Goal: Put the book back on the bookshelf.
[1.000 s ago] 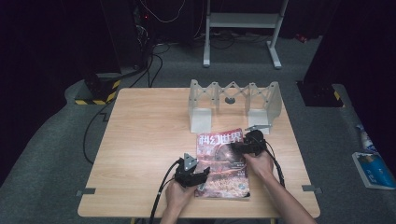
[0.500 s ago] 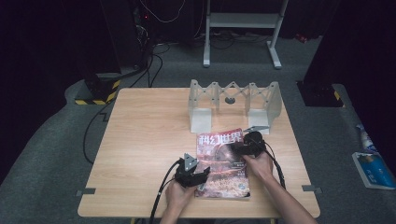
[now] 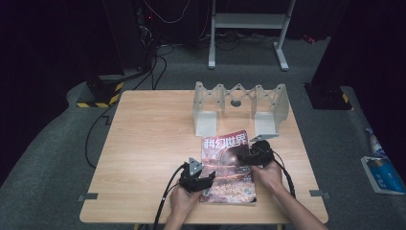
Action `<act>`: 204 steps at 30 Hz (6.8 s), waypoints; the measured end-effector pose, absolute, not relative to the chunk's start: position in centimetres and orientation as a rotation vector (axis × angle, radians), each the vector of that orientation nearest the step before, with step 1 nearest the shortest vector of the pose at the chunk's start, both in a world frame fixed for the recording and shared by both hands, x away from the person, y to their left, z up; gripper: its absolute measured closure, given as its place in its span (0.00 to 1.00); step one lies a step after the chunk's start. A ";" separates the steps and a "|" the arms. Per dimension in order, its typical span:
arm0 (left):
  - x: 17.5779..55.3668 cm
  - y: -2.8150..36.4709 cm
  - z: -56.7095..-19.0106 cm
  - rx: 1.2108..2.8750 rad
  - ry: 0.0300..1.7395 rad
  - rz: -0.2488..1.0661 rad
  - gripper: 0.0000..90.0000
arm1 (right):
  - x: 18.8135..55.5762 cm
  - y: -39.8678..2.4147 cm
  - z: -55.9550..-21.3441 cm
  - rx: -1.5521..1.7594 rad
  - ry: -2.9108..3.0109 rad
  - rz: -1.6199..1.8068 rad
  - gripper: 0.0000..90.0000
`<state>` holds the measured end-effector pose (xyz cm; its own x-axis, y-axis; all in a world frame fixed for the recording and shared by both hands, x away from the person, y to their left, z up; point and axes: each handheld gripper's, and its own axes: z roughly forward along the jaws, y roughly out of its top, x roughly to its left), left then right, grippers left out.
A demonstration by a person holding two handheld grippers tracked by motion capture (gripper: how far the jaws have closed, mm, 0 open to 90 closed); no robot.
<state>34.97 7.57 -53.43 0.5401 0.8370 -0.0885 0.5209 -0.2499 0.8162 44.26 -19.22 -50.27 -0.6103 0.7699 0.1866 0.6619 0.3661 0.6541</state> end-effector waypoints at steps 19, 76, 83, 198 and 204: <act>35.4 7.4 -53.2 1.948 1.113 0.452 0.35 | 44.1 -19.7 -49.7 1.183 2.518 1.097 0.82; 39.7 6.8 -52.4 1.978 1.073 0.164 0.05 | 40.0 -20.8 -45.5 0.869 2.485 1.345 0.95; 39.3 6.9 -52.2 2.026 1.055 0.193 0.12 | 40.7 -21.4 -46.6 0.919 2.507 1.344 0.95; 42.7 6.5 -51.1 2.046 1.118 0.173 0.47 | 44.0 -19.8 -51.4 1.073 2.546 1.049 0.96; 42.9 6.4 -50.8 2.046 1.122 0.146 0.54 | 43.9 -19.7 -51.4 1.076 2.544 1.049 0.96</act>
<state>42.92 6.39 -50.83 0.6034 0.7564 -0.2525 0.6663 -0.3042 0.6808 43.93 -19.73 -51.45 -0.7195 0.6877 0.0966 0.5559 0.4871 0.6736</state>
